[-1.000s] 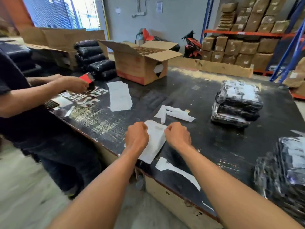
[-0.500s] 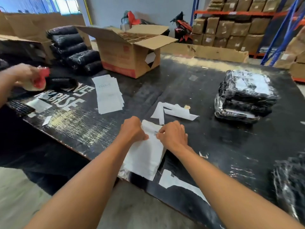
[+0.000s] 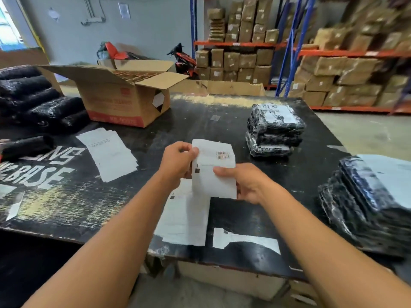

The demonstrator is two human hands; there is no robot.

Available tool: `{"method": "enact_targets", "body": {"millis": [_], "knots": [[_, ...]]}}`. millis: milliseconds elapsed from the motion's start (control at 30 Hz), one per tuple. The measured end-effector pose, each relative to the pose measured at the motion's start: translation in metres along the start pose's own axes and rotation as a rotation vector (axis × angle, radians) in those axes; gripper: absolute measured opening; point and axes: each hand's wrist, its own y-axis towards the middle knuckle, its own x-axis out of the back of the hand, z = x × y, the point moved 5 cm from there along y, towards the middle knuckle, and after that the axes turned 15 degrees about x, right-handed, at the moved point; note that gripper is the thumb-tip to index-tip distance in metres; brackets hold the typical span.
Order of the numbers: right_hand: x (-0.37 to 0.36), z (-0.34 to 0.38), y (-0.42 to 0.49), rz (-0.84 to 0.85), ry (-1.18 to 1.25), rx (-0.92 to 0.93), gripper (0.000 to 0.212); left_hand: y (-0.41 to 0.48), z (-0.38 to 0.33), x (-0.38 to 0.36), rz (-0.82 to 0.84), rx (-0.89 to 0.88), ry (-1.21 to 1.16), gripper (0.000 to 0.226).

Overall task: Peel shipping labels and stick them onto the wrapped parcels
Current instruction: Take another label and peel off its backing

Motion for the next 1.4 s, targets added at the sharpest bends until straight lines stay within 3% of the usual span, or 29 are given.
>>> {"method": "enact_targets", "body": {"millis": [100,200,333,467,567,867,1067,1400], "knots": [[0.022,0.007,-0.017,-0.064,0.052,0.031,0.032,-0.016,-0.010,-0.028,0.083,0.027,-0.027,0.021],[0.052,0.020,-0.030,-0.184,0.150,0.091,0.032,-0.035,-0.008,-0.061,0.295,0.118,-0.056,0.029],[0.092,0.035,-0.044,-0.282,0.249,0.189,0.030,-0.059,-0.003,-0.092,0.496,0.118,-0.048,0.008],[0.106,0.030,-0.061,-0.206,0.164,0.126,0.025,-0.062,-0.014,-0.109,0.409,0.022,-0.058,0.011],[0.121,0.027,-0.062,-0.246,0.149,0.121,0.024,-0.066,-0.025,-0.126,0.417,-0.011,-0.056,0.012],[0.167,0.055,-0.054,-0.227,0.049,0.132,0.026,-0.079,-0.016,-0.150,0.451,0.083,-0.074,0.010],[0.165,0.053,-0.046,-0.115,0.031,0.117,0.018,-0.083,-0.013,-0.156,0.456,0.096,-0.104,0.014],[0.159,0.060,-0.036,-0.133,0.039,0.125,0.024,-0.073,-0.028,-0.149,0.486,0.095,-0.151,0.010]]}}
